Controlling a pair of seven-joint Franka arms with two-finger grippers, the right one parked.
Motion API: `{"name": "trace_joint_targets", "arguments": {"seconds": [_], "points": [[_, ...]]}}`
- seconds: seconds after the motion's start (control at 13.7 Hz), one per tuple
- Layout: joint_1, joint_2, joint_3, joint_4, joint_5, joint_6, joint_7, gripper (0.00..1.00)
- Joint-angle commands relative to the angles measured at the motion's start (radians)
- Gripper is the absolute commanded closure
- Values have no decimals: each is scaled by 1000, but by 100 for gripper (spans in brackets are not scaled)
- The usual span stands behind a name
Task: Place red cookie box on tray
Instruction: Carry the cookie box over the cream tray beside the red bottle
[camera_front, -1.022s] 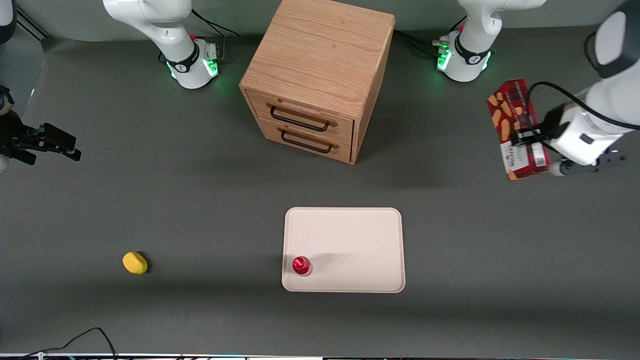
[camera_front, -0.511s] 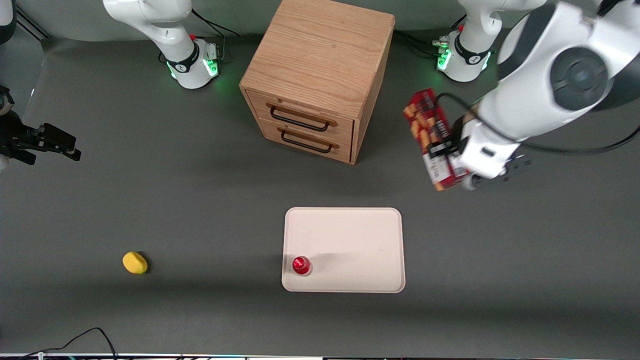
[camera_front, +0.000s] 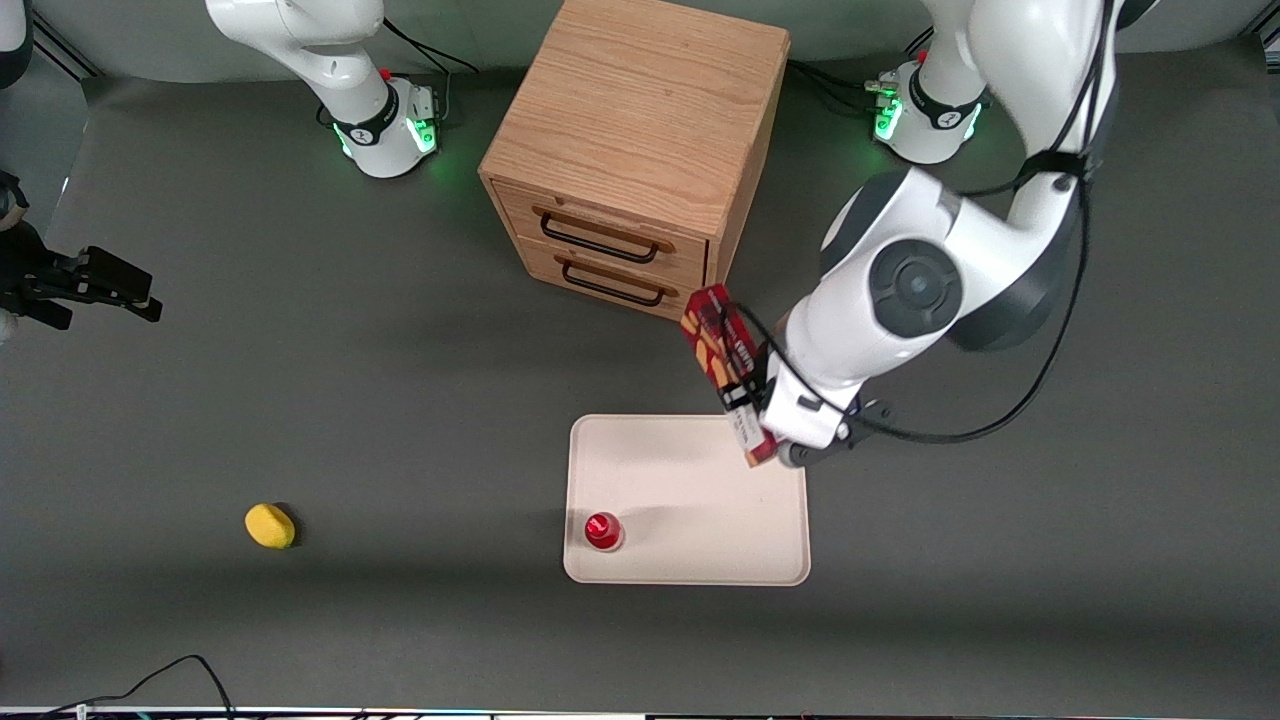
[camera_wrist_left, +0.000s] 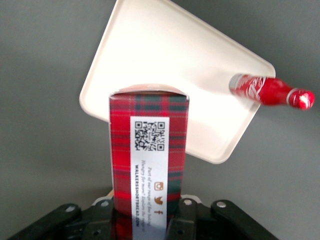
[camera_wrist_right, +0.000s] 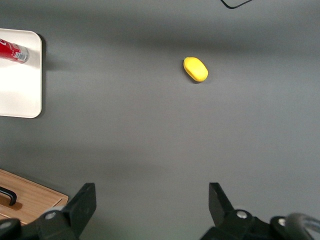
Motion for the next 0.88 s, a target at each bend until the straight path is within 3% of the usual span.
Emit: {"name": "trace_joint_targets", "arguments": {"seconds": [0.0, 0.22, 0.8], "points": [[-7, 92, 1, 118, 30, 15, 117, 100], [-18, 148, 5, 107, 31, 155, 108, 100], [-9, 290, 14, 89, 143, 197, 25, 100]]}}
